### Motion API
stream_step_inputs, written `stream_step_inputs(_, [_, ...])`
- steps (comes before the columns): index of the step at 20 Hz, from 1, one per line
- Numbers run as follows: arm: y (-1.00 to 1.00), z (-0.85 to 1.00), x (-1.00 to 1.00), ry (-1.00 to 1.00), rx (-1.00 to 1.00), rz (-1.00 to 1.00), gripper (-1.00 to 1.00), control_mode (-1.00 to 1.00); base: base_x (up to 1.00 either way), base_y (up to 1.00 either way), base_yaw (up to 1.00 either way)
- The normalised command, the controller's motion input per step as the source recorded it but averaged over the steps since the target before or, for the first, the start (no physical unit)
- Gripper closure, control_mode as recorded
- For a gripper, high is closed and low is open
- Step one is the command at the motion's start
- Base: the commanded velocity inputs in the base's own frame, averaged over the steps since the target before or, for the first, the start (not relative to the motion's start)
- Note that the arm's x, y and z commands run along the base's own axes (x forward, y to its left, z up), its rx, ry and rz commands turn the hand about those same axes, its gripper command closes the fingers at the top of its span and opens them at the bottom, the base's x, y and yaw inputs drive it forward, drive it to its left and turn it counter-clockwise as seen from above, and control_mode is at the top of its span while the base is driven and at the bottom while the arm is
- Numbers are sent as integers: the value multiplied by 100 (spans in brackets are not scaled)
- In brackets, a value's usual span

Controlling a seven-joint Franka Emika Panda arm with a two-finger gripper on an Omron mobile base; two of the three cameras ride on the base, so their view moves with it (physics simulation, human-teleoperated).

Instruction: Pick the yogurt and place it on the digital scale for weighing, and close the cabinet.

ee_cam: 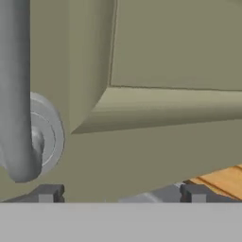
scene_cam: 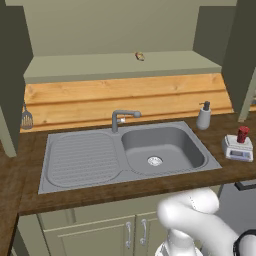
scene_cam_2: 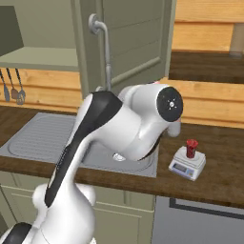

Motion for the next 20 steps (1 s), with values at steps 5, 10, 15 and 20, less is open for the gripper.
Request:
stream_step_inputs(5, [100, 0, 16, 0, 29, -29, -100, -100, 0, 0, 0])
stream_step_inputs(10, [100, 10, 30, 0, 24, -31, -100, -100, 0, 0, 0])
stream_step_inputs(15, [100, 11, 50, 0, 16, -36, -100, -100, 0, 0, 0])
stream_step_inputs(20, [86, 12, 96, 7, -5, -37, -100, -100, 0, 0, 0])
